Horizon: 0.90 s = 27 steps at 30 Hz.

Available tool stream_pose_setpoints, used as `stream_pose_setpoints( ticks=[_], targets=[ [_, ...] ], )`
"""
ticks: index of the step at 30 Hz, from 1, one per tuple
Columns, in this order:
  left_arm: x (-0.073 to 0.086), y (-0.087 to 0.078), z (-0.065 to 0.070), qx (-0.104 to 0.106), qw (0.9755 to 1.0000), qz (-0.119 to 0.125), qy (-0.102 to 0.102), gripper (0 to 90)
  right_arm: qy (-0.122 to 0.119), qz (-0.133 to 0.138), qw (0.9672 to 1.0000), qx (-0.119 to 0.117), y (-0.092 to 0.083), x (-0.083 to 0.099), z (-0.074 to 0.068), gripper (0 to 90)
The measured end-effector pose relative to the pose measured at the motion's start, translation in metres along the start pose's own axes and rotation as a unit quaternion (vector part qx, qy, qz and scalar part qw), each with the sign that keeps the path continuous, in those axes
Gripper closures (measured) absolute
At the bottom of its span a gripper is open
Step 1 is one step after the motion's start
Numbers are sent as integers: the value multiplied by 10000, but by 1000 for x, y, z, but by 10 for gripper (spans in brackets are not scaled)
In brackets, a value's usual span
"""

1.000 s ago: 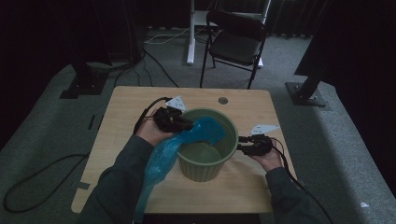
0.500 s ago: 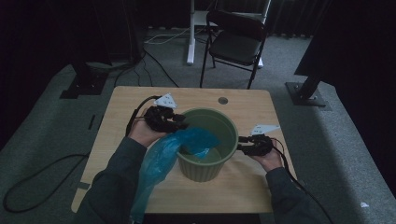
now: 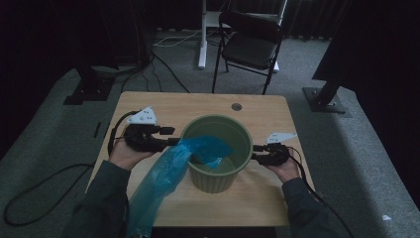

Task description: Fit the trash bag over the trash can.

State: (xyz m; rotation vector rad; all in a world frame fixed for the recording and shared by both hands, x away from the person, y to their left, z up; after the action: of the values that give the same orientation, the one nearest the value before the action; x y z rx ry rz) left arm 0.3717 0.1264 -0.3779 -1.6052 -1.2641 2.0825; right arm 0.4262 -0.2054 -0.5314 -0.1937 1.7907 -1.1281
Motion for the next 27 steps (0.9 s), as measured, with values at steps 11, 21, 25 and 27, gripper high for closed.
stream_pose_setpoints(
  ticks=[11, 21, 25, 27],
  targets=[
    [35, -3, 10, 284, 9995, 22, -127, 405, -10, 16, 10000, -8, -1, -1, -1, 542],
    [61, 14, 12, 460, 9982, -205, -326, 595, -68, 26, 9999, -73, -6, -3, -4, 551],
    [55, 11, 6, 457, 9979, -33, -449, 860, -156, 44, 9998, -83, -13, -8, -7, 592],
    [48, 7, 1, 420, 9978, 170, -485, 890, -199, 65, 9997, -80, -17, -10, -8, 612]
  ],
)
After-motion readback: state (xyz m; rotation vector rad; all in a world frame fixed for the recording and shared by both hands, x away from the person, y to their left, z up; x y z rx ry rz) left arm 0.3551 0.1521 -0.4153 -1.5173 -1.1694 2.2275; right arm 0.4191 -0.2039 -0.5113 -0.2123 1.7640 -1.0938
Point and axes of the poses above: each handheld gripper's, and its own axes: y roughly forward along the jaws, x roughly out of its underside, z roughly to its right, the point moved 8 cm from there along y, roughly forward along the jaws, and after that the axes turned 13 degrees about -z, right-handed, at the moved point
